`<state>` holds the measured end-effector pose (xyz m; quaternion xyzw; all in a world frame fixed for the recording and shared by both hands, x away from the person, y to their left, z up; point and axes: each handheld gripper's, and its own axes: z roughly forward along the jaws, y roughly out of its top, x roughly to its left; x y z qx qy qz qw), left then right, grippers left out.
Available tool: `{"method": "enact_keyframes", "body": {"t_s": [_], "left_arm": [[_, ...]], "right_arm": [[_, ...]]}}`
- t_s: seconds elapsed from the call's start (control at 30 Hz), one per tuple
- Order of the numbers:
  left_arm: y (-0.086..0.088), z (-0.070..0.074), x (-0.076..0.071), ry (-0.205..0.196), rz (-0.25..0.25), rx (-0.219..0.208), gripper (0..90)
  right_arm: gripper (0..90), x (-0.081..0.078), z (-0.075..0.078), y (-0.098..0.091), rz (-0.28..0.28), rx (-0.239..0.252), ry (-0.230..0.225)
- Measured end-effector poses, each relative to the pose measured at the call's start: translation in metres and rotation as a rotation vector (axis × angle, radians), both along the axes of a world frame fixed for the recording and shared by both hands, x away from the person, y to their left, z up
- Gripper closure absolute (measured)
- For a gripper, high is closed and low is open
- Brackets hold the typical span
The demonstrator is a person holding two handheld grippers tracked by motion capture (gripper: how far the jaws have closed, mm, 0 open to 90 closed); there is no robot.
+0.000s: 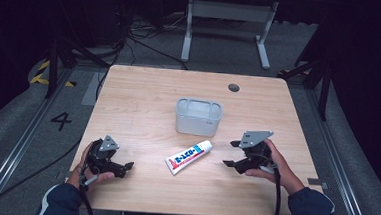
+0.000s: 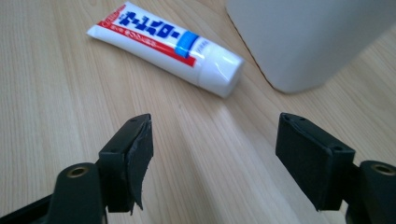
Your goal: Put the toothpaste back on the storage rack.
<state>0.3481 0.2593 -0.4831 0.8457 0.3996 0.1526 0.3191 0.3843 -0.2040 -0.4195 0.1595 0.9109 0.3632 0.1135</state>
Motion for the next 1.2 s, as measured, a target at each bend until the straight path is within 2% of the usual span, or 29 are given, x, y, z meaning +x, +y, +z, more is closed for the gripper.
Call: {"method": "enact_keyframes", "body": {"t_s": [0.1,0.13,0.17,0.2,0.23,0.27,0.3,0.33,0.47,0.77,0.83,1.1,1.2], "left_arm": [[0.0,0.0,0.0,-0.001,-0.001,0.0,0.5],[0.0,0.0,0.0,-0.001,-0.001,0.0,0.5],[0.0,0.0,0.0,-0.001,-0.001,0.0,0.5],[0.0,0.0,0.0,-0.001,-0.001,0.0,0.5],[0.0,0.0,0.0,-0.001,-0.001,0.0,0.5],[0.0,0.0,0.0,-0.001,-0.001,0.0,0.5],[0.0,0.0,0.0,-0.001,-0.001,0.0,0.5],[0.0,0.0,0.0,0.0,-0.001,0.0,0.5],[0.0,0.0,0.0,-0.001,-0.003,0.001,0.5],[0.001,0.0,0.0,-0.005,-0.01,0.0,0.5],[0.0,0.0,-0.001,0.007,-0.004,-0.011,0.5],[0.001,0.0,-0.001,0.006,-0.007,-0.009,0.5],[0.001,0.0,0.0,0.006,-0.007,-0.009,0.5]], "right_arm": [[28.2,0.002,-0.002,0.018,0.034,-0.032,0.002],[28.2,0.002,-0.002,0.018,0.034,-0.032,0.002],[28.1,0.003,-0.003,0.03,0.065,-0.049,0.0],[28.1,0.003,-0.003,0.03,0.065,-0.049,0.0],[27.9,0.004,-0.002,0.041,0.09,-0.069,-0.008],[27.9,0.004,-0.002,0.041,0.09,-0.069,-0.008],[27.9,0.005,-0.001,0.052,0.115,-0.096,-0.016],[27.9,0.005,-0.001,0.052,0.115,-0.096,-0.016],[27.9,0.009,0.0,0.072,0.163,-0.126,-0.023],[28.1,0.017,-0.005,0.098,0.235,-0.147,0.003],[28.0,0.019,-0.007,0.104,0.252,-0.156,0.01],[27.9,0.024,-0.016,0.116,0.269,-0.182,0.01],[27.9,0.027,-0.019,0.122,0.265,-0.211,0.002]]}}
